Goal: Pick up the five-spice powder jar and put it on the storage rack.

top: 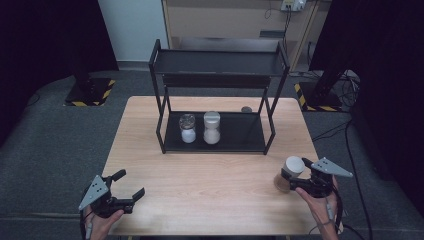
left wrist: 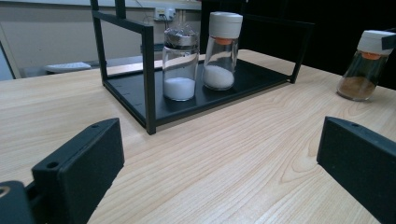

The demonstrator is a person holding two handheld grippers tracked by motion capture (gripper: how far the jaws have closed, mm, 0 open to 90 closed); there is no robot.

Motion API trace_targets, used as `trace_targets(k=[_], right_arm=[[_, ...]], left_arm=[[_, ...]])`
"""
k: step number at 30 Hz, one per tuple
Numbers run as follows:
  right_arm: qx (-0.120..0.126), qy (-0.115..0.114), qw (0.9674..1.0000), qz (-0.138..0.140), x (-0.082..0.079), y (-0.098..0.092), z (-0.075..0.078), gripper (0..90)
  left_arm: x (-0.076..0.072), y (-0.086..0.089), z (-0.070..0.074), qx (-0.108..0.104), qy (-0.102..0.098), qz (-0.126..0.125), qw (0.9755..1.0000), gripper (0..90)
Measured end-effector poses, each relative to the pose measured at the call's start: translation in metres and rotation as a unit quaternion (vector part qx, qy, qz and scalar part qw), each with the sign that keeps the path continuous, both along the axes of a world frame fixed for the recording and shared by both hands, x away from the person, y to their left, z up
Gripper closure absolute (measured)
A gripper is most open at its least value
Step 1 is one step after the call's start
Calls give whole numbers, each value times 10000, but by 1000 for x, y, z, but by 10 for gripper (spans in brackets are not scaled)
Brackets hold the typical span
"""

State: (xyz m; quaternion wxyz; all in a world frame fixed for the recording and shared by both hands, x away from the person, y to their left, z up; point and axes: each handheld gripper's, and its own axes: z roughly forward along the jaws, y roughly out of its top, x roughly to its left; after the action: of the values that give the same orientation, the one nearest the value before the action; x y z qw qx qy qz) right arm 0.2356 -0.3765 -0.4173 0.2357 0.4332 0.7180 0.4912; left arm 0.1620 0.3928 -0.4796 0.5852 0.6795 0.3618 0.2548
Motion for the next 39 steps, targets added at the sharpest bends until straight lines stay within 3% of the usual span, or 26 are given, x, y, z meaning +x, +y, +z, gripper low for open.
trace_targets(k=[5,12,22,39], right_arm=[[-38,13,10000,-37,2,1,-4,137],[-115,-198,9997,-37,-3,3,-10,337],[-318,-140,9994,-54,-1,12,-1,341],[-292,-172,9988,342,15,24,22,342]], left_arm=[[1,1,-1,-14,-21,24,10000,0],[3,2,-2,-16,-23,49,10000,0],[4,2,-3,-18,-12,49,10000,0],[5,2,-4,3,56,36,10000,0]])
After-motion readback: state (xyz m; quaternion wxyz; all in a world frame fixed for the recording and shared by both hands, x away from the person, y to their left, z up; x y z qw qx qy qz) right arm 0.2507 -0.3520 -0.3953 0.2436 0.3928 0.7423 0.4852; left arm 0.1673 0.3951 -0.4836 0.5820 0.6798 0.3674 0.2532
